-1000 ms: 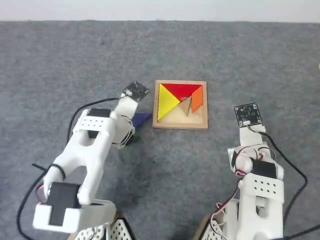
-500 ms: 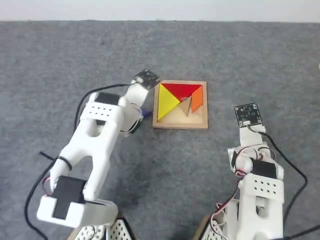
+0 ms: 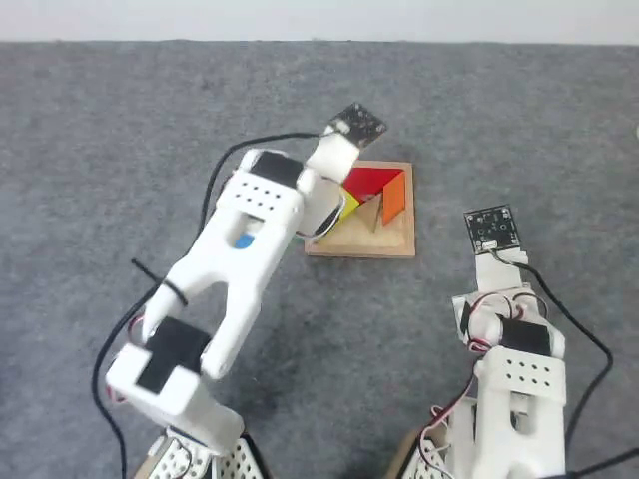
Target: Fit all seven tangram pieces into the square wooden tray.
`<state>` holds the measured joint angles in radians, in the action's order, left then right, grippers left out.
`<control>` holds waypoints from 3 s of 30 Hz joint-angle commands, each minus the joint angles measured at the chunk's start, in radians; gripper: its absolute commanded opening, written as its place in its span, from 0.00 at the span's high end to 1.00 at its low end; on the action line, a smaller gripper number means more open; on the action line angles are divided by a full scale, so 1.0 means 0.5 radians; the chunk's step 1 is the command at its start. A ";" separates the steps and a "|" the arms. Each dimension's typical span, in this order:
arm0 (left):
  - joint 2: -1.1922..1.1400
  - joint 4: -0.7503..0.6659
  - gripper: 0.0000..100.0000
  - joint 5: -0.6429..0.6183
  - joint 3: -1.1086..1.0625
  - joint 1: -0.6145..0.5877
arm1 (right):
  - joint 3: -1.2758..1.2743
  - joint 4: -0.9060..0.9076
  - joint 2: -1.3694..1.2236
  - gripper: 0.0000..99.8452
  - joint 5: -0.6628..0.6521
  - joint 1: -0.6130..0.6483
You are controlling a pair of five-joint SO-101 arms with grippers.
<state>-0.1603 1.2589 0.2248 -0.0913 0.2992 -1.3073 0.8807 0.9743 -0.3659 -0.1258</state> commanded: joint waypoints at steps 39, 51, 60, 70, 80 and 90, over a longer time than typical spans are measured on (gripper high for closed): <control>-0.629 -0.132 0.83 -0.344 0.517 -0.092 | 0.006 -0.044 0.048 0.99 0.000 0.017; -0.632 -0.181 0.83 -0.233 0.333 -0.190 | 0.006 -0.044 0.054 0.99 0.000 0.020; -0.651 -0.206 0.83 -0.258 0.336 0.009 | 0.006 -0.044 0.054 0.99 0.000 0.020; -0.623 -0.129 0.83 -0.261 0.345 0.006 | 0.006 -0.044 0.051 0.99 0.000 0.020; -0.408 -0.239 0.83 -0.273 0.318 0.003 | 0.006 -0.044 0.057 0.99 0.000 0.020; -0.641 -0.586 0.83 -0.377 0.422 0.055 | 0.006 -0.044 0.054 0.99 0.000 0.020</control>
<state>-0.4948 0.9966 0.0514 0.0667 0.3115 -1.3073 0.8807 0.9743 -0.3659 -0.1258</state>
